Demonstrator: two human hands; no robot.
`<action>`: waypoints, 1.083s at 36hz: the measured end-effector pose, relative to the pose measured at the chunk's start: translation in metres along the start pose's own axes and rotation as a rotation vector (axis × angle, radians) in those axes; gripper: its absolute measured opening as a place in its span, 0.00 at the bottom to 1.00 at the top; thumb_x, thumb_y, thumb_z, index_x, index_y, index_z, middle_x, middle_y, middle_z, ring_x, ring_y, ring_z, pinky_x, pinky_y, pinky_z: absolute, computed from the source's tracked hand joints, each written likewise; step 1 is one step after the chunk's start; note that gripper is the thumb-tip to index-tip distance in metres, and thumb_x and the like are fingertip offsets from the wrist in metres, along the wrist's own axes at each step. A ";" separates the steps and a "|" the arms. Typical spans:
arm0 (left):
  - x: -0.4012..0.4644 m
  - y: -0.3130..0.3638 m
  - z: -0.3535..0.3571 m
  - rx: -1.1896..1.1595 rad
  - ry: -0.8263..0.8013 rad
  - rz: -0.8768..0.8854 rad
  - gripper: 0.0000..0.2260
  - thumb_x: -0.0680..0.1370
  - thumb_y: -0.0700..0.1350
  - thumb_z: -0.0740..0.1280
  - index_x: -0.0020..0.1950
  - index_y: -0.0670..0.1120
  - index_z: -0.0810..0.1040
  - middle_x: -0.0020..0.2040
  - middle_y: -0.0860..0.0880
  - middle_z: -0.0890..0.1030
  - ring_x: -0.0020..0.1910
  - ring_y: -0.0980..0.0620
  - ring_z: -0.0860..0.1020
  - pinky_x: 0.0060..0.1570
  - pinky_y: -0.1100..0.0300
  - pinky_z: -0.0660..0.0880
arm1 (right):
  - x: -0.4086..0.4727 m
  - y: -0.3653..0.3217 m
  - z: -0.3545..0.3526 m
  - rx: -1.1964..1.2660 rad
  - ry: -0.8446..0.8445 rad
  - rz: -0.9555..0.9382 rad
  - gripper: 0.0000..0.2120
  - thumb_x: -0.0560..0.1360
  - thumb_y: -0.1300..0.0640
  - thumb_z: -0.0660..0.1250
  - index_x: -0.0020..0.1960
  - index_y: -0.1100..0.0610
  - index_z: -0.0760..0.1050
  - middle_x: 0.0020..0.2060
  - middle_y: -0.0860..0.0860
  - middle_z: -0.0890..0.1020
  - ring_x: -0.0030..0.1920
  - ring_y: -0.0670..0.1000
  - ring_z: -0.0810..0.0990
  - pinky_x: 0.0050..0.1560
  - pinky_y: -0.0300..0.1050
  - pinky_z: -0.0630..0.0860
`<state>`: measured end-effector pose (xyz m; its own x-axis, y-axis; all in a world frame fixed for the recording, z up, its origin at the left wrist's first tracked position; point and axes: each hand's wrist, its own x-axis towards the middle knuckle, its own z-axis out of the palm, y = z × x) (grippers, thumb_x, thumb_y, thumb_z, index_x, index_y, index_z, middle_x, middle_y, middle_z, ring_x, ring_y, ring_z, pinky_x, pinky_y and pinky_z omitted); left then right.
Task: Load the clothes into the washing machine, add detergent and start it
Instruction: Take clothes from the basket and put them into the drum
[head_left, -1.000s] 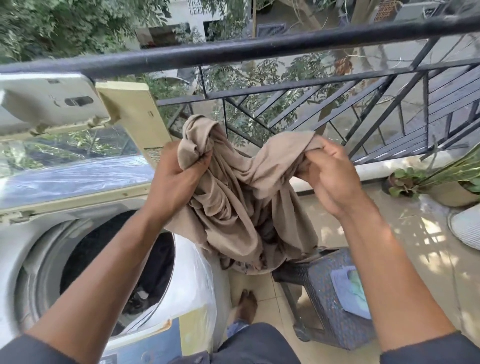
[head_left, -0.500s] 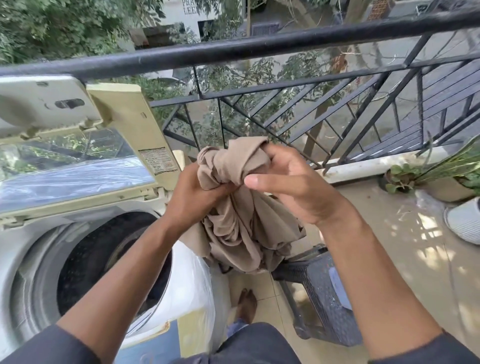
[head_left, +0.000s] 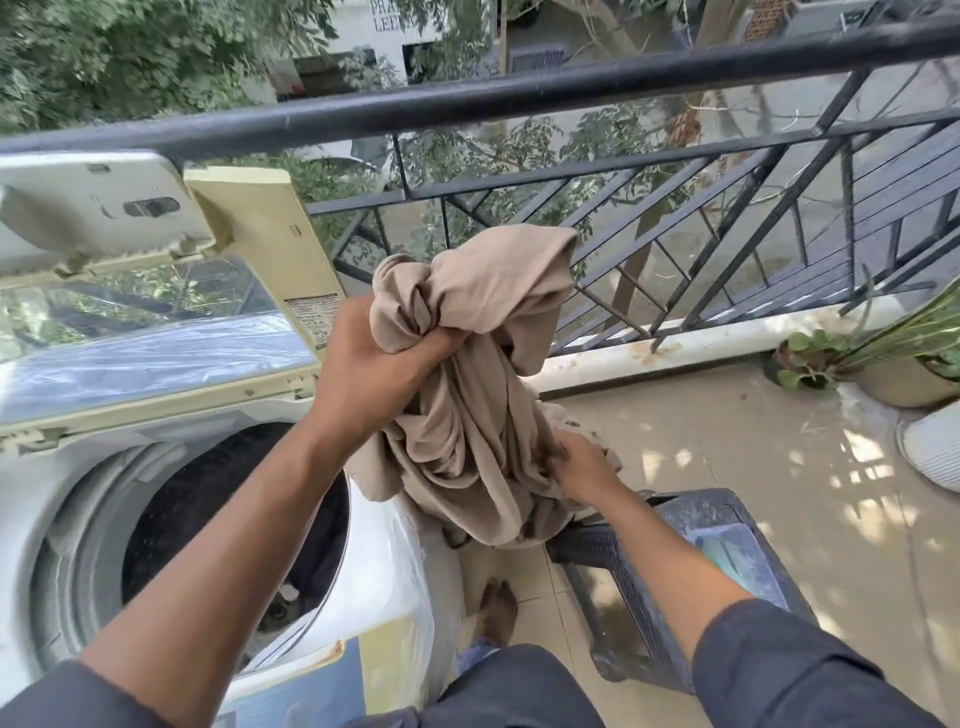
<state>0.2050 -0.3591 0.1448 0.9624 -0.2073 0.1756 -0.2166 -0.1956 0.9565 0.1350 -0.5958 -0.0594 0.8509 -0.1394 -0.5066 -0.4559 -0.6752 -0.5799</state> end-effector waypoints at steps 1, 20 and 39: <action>0.000 -0.001 0.000 -0.006 -0.004 0.001 0.10 0.75 0.41 0.77 0.45 0.58 0.85 0.46 0.50 0.88 0.45 0.60 0.83 0.48 0.53 0.82 | -0.001 0.002 0.003 0.024 0.028 0.012 0.14 0.78 0.59 0.63 0.58 0.51 0.83 0.55 0.54 0.86 0.60 0.59 0.81 0.51 0.46 0.72; -0.003 -0.015 0.033 -0.157 0.244 -0.188 0.13 0.83 0.39 0.70 0.52 0.60 0.77 0.43 0.73 0.83 0.46 0.74 0.81 0.47 0.75 0.75 | -0.070 -0.091 -0.118 0.702 0.278 -0.254 0.21 0.77 0.48 0.65 0.48 0.69 0.77 0.38 0.65 0.82 0.40 0.55 0.80 0.43 0.55 0.79; 0.004 -0.035 0.049 0.077 -0.008 -0.090 0.09 0.75 0.40 0.77 0.53 0.38 0.84 0.49 0.42 0.87 0.47 0.53 0.84 0.48 0.53 0.82 | -0.080 -0.130 -0.111 0.660 0.187 -0.534 0.17 0.75 0.70 0.65 0.62 0.59 0.78 0.54 0.53 0.85 0.54 0.49 0.84 0.58 0.44 0.78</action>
<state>0.2086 -0.4004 0.1002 0.9773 -0.1930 0.0873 -0.1413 -0.2870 0.9475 0.1549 -0.5777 0.1276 0.9967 -0.0794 0.0186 0.0078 -0.1337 -0.9910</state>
